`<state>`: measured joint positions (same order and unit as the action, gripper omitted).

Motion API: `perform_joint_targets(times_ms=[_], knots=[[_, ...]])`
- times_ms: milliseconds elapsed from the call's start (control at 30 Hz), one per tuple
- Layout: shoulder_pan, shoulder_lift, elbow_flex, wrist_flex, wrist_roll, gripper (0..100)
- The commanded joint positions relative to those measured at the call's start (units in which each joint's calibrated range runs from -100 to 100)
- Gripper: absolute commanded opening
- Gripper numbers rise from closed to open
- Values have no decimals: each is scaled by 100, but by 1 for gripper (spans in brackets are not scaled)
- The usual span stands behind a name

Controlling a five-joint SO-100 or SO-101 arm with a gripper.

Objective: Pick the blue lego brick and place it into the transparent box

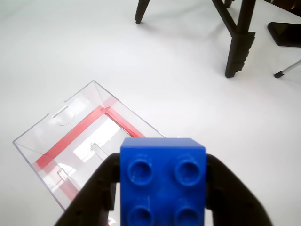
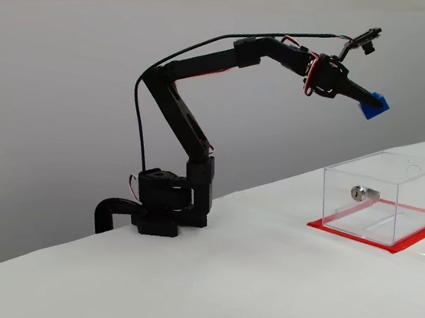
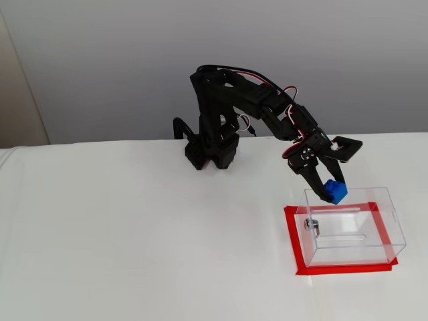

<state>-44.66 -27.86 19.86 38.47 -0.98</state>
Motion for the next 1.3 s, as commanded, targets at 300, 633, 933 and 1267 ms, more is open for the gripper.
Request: perform_joint_targets(times_ms=[300, 633, 933, 1267], knots=[[-824, 1314, -1606, -1, 19, 9], [-987, 1934, -2194, 8, 4, 9], [-1009, 2180, -2203, 8, -12, 9], [-1009, 2188, -2203, -1, -22, 9]])
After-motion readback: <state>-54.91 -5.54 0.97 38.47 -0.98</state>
